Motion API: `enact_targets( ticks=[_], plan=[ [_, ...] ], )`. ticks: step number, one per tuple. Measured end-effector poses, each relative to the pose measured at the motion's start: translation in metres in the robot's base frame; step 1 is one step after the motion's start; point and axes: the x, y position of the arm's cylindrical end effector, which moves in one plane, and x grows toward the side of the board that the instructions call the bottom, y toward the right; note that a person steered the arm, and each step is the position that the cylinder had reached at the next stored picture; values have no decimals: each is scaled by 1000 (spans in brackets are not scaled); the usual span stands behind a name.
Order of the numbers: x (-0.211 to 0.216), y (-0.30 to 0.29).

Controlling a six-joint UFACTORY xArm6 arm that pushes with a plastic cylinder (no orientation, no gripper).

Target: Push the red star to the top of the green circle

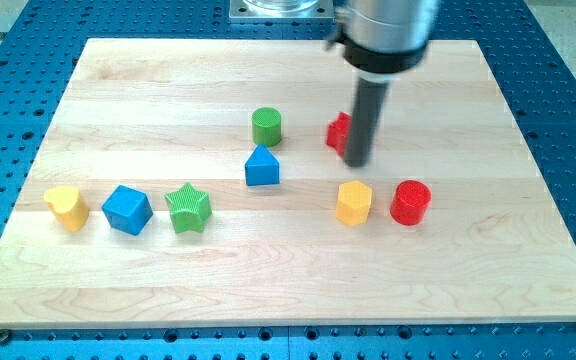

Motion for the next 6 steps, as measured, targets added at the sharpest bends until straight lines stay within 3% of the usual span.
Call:
enact_targets(
  ticks=[2, 4, 6],
  plan=[
    [-49, 0],
    [-76, 37],
    [-90, -57]
  ],
)
